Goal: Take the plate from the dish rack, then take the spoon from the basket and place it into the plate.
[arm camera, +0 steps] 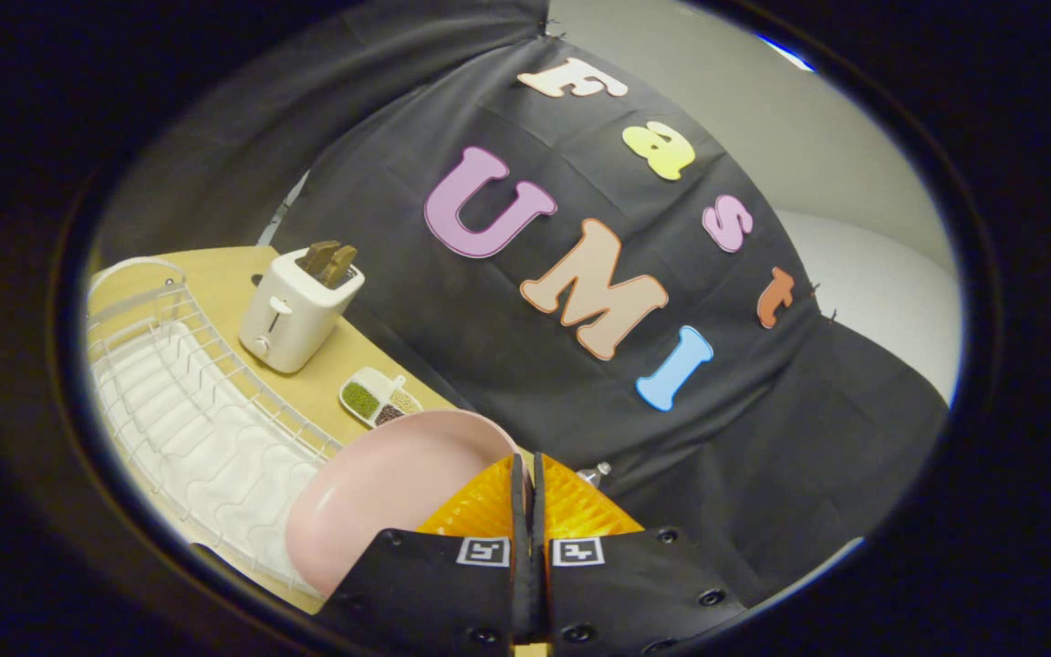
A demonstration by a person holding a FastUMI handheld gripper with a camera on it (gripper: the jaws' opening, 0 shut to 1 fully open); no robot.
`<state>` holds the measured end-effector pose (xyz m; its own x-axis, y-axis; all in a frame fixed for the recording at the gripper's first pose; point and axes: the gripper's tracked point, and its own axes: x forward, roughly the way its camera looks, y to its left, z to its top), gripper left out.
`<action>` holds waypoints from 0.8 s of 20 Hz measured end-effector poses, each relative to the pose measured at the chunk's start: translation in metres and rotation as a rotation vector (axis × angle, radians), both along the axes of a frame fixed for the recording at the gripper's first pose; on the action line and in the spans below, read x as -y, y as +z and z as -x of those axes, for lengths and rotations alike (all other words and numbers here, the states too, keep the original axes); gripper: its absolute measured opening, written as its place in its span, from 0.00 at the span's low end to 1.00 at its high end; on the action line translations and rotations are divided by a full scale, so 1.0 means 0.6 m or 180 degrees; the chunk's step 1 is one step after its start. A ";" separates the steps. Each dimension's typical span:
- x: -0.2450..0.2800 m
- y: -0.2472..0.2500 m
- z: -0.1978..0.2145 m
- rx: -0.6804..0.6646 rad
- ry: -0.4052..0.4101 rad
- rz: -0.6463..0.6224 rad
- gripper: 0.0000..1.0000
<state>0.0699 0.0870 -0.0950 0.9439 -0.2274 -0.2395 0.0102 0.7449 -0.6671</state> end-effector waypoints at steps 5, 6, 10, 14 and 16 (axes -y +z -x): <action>0.059 0.047 0.042 0.0160 -0.0057 -0.0247 0.03; 0.070 0.056 0.050 0.0185 -0.0070 -0.0299 0.03; 0.121 0.069 0.079 0.0192 -0.0148 -0.0530 0.03; 0.164 0.059 0.103 0.0135 -0.0114 -0.0709 0.03; 0.183 0.049 0.119 0.0096 -0.0094 -0.0784 0.03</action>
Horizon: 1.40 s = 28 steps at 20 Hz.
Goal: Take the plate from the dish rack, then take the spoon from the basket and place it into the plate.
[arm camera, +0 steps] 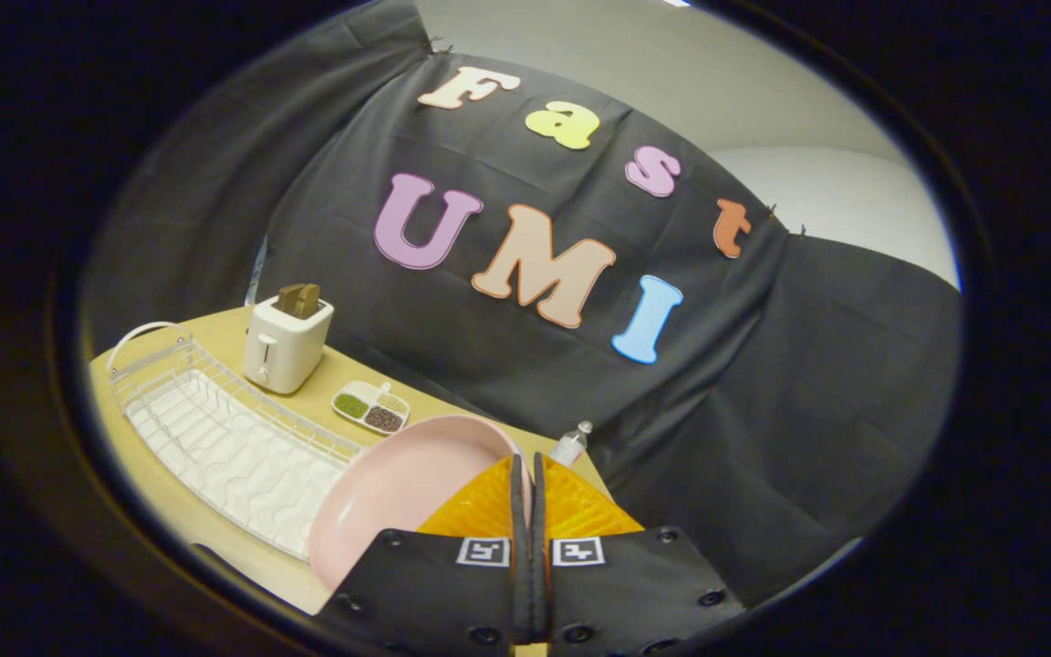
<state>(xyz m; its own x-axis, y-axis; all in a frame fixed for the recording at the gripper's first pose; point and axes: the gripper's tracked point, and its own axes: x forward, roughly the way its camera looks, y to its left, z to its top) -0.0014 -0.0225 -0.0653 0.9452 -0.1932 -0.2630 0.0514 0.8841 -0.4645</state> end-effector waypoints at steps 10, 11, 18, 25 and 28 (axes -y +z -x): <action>0.073 -0.094 0.064 -0.0212 -0.0040 -0.0683 0.03; 0.082 -0.108 0.071 -0.0244 -0.0060 -0.0732 0.03; 0.128 -0.183 0.104 -0.0409 -0.0099 -0.0941 0.03; 0.169 -0.267 0.126 -0.0604 -0.0222 -0.1206 0.03; 0.185 -0.304 0.127 -0.0684 -0.0253 -0.1353 0.04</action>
<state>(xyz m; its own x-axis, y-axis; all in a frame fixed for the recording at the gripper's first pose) -0.0779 -0.1333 -0.2478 0.8474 -0.0956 -0.5222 0.0689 0.9951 -0.0703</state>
